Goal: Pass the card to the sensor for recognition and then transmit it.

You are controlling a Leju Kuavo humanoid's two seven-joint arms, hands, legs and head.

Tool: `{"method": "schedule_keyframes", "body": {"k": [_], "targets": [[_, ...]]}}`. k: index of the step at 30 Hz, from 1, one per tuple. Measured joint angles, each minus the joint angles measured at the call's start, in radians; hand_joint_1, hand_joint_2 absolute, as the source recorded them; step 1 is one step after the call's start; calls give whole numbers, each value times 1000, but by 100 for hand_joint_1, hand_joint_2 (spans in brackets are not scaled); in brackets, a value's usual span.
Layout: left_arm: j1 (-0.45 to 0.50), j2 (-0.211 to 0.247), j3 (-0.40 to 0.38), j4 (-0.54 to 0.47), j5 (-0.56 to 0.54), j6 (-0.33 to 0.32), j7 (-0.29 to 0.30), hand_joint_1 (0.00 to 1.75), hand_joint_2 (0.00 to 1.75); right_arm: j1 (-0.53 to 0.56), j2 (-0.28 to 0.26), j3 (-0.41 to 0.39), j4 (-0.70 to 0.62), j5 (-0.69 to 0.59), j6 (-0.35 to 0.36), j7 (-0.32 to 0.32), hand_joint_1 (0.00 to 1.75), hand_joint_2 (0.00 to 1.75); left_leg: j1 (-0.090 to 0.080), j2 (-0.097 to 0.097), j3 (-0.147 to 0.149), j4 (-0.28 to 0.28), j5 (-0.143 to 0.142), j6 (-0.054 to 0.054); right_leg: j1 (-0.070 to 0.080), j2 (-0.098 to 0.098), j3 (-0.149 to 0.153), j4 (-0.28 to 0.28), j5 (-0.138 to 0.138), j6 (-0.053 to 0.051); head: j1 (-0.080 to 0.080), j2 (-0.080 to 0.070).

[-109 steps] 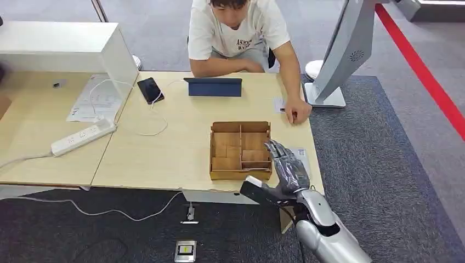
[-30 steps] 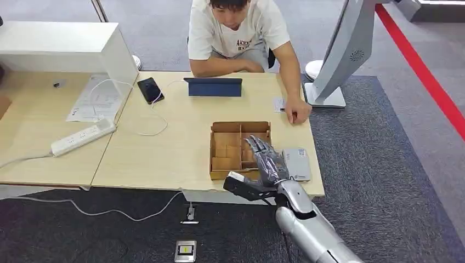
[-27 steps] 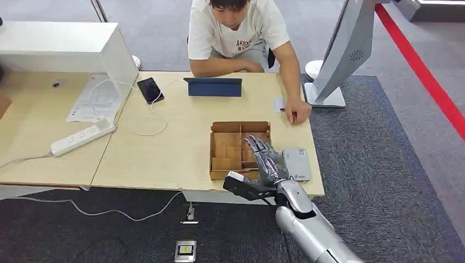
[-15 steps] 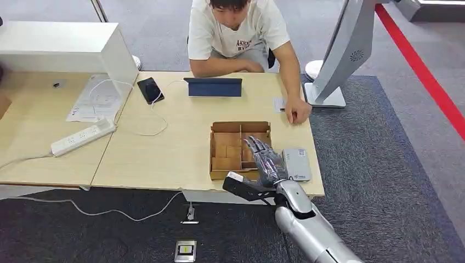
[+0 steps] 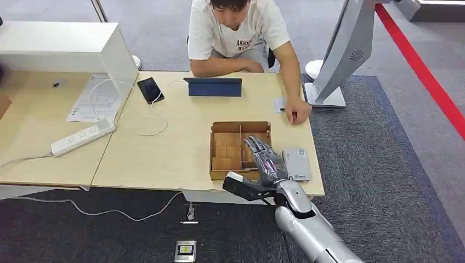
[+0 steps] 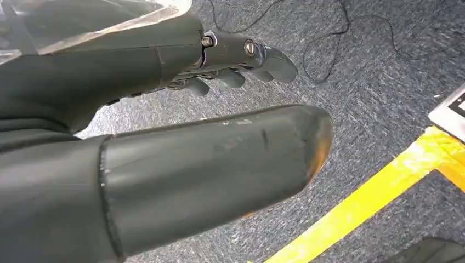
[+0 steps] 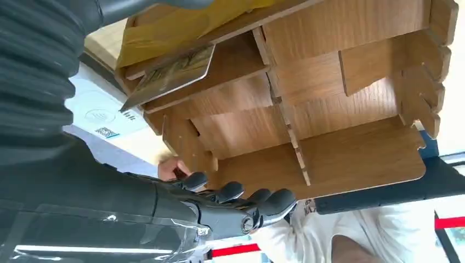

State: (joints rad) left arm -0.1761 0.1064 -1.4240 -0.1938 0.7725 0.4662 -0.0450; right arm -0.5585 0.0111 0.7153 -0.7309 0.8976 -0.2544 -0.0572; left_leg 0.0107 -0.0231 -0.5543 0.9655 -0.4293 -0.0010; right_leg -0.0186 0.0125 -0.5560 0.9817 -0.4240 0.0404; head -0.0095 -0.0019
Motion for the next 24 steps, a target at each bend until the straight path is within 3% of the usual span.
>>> {"method": "schedule_keyframes", "body": {"k": [24], "targets": [[0, 0, 0, 0, 4, 0, 3, 0, 0, -1, 0, 2, 5, 2, 1, 11, 0, 175, 0, 0, 0, 0, 0, 0, 0, 0, 0, 0, 0, 0, 0, 0]]}}
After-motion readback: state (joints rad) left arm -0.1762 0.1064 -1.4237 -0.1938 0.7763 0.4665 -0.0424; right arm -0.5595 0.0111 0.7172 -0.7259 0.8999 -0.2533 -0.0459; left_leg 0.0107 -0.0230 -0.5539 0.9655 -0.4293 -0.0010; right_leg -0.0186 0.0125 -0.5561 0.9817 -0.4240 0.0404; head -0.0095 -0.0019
